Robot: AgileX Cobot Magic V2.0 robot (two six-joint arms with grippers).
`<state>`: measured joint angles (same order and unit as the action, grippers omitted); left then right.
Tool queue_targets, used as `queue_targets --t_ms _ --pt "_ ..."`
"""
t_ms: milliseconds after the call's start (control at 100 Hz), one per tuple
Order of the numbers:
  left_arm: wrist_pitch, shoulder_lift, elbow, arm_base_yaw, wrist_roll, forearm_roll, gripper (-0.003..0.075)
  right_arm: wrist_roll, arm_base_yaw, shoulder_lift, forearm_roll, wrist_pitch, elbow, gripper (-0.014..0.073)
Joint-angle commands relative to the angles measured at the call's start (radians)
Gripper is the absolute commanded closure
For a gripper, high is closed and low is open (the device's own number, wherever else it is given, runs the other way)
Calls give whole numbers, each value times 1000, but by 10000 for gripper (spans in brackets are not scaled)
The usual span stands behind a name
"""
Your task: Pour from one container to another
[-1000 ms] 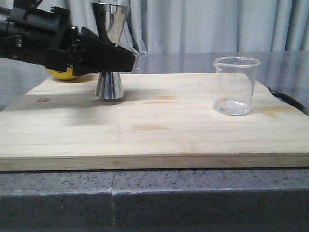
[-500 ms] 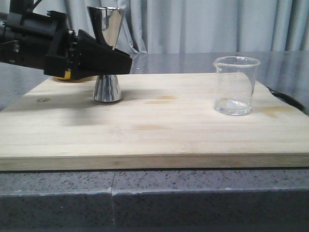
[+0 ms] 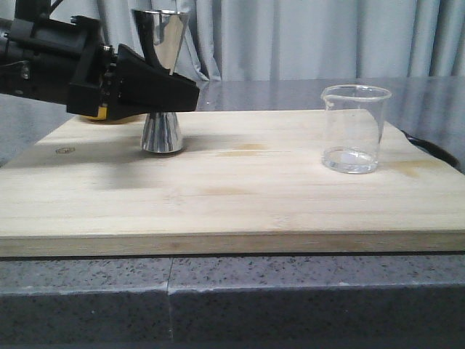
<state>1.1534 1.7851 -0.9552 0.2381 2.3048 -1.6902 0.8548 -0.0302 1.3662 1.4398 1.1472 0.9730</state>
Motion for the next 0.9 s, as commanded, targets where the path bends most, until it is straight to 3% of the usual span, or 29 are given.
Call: queue_targets --t_ms 0,890 --pt "129 -48 -11 0 -1 -72 739 -7 -7 -35 -58 17 33 52" --pt "120 -48 20 0 -32 -53 738 -7 -7 -35 -58 17 33 52"
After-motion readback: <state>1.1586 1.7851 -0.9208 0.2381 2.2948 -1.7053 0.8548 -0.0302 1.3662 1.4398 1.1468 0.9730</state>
